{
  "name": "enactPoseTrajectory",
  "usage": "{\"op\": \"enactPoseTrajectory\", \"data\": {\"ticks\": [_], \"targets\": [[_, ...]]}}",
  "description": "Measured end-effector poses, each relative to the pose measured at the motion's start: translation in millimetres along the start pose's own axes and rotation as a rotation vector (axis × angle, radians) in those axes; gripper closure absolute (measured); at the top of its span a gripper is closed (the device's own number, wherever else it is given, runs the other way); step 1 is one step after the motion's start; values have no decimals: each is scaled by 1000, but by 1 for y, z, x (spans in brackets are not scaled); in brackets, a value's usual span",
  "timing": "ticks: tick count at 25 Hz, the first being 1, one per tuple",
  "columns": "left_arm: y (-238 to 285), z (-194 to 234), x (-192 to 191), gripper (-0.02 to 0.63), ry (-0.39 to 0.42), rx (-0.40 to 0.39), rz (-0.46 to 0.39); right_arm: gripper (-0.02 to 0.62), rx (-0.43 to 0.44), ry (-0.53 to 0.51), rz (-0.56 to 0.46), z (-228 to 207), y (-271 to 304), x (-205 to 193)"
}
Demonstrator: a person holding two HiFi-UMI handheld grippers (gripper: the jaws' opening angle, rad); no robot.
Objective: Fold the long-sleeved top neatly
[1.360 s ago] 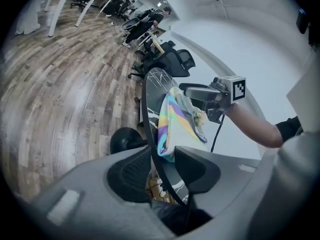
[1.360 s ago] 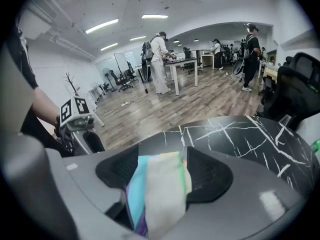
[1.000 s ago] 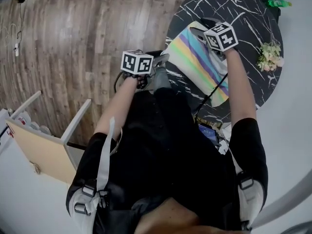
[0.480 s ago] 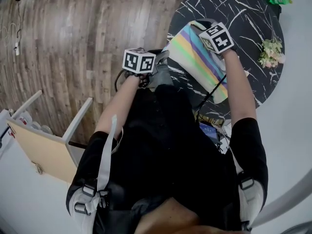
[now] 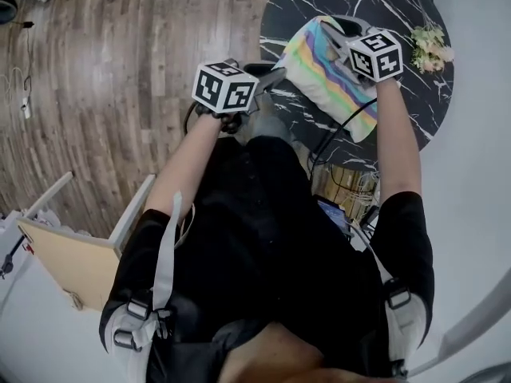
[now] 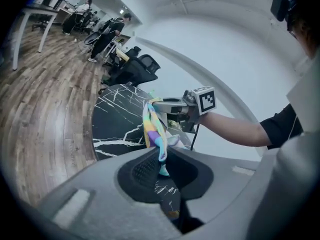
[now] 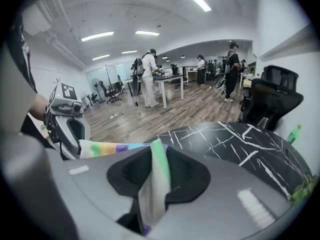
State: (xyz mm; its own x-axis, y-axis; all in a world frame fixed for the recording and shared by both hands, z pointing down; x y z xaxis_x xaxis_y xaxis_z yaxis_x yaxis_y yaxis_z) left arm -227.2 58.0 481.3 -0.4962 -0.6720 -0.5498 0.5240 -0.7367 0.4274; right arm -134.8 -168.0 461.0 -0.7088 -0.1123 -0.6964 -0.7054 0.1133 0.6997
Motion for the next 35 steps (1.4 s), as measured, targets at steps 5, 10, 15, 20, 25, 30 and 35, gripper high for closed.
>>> {"op": "enactPoseTrajectory", "data": {"ticks": [5, 10, 15, 20, 25, 30, 35], "targets": [[15, -56, 6, 569, 72, -32, 21, 505, 16, 38, -61, -6, -53, -22], [51, -123, -6, 568, 126, -32, 37, 503, 82, -5, -73, -21, -105, -48], [92, -166, -26, 568, 137, 41, 41, 500, 118, -83, -32, -38, -141, -83], [132, -204, -42, 568, 142, 65, 80, 500, 142, -115, -8, -53, -172, -115], [179, -232, -65, 568, 190, 103, 171, 494, 162, -138, 41, -68, -197, -153], [209, -234, -88, 566, 177, 144, 233, 493, 137, -157, 99, -78, -209, -194], [223, -230, -108, 565, 142, 173, 256, 494, 109, -186, 154, -79, -209, -230]]}}
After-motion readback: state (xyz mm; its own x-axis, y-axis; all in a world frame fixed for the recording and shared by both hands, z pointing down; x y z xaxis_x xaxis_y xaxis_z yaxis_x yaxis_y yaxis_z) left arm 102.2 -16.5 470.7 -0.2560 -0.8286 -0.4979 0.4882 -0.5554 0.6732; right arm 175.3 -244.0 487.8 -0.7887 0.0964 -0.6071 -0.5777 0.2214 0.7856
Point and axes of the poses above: the fingertips, and each gripper's own axes: y forward along the fingers, z to its left, x out of its top, the point moved 9 cm from there along -y, backward along the fingers, and after that the axes turned 1 degree about x, right-handed, at the moved point
